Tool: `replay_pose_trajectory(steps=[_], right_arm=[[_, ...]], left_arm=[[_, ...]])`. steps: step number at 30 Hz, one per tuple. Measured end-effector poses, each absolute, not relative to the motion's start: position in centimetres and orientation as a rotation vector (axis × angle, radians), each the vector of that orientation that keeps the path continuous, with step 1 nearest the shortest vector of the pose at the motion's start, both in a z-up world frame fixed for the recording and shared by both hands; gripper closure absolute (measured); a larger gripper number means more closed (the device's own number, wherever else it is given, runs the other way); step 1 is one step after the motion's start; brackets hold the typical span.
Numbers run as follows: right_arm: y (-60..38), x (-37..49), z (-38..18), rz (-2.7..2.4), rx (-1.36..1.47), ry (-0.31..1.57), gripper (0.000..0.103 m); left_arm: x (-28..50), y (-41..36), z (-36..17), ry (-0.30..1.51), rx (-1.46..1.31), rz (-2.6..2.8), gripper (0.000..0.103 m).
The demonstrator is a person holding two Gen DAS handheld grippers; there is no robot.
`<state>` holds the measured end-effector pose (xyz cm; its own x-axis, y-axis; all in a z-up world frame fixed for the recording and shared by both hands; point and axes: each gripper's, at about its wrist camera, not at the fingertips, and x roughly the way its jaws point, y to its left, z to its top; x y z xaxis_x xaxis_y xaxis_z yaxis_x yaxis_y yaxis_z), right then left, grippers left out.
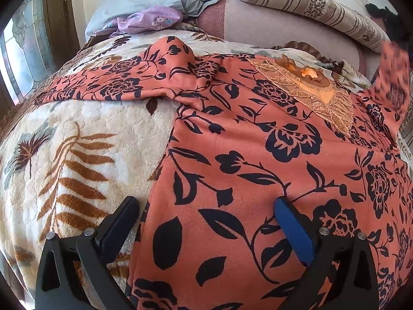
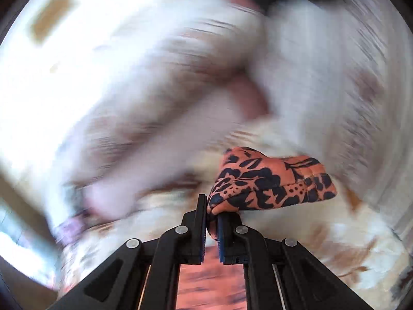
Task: Fold small clothes
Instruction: 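Grasp the blouse sleeve with the right gripper and fold it across the body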
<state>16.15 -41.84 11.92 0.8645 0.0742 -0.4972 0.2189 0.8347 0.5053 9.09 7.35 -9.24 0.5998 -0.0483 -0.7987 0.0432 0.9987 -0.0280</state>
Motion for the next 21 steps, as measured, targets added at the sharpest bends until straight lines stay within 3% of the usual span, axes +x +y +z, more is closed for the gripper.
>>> replay_pose_trajectory(steps=[4, 6, 7, 10, 12, 15, 18, 21], right_arm=[[-30.4, 15.1, 13.4, 0.107, 0.579, 0.504, 0.092], [-25.5, 15.3, 9.5, 0.19, 0.628, 0.586, 0.055], [-23.5, 15.8, 6.8, 0.213, 0.663, 0.639, 0.004], [-17.9, 16.4, -3.5, 0.225, 0.692, 0.902, 0.001], [-16.2, 15.5, -7.8, 0.231, 0.661, 1.016, 0.014], [-17.5, 13.1, -7.8, 0.219, 0.622, 0.973, 0.016], [-21.4, 10.8, -3.7, 0.157, 0.568, 0.858, 0.016], [-24.2, 8.1, -2.1, 0.046, 0.503, 0.756, 0.011]], left_arm=[[8.9, 7.5, -9.2, 0.926, -0.013, -0.059, 0.0], [8.9, 7.6, -9.1, 0.928, -0.016, -0.061, 0.0], [8.9, 7.6, -9.1, 0.928, -0.016, -0.062, 0.0], [8.9, 7.6, -9.2, 0.928, -0.016, -0.063, 0.0], [8.8, 7.6, -9.1, 0.926, -0.018, -0.068, 0.0], [8.8, 7.5, -9.2, 0.926, -0.016, -0.061, 0.0], [8.9, 7.3, -9.2, 0.923, -0.005, -0.052, 0.0], [8.8, 7.2, -9.3, 0.923, -0.01, -0.053, 0.0]])
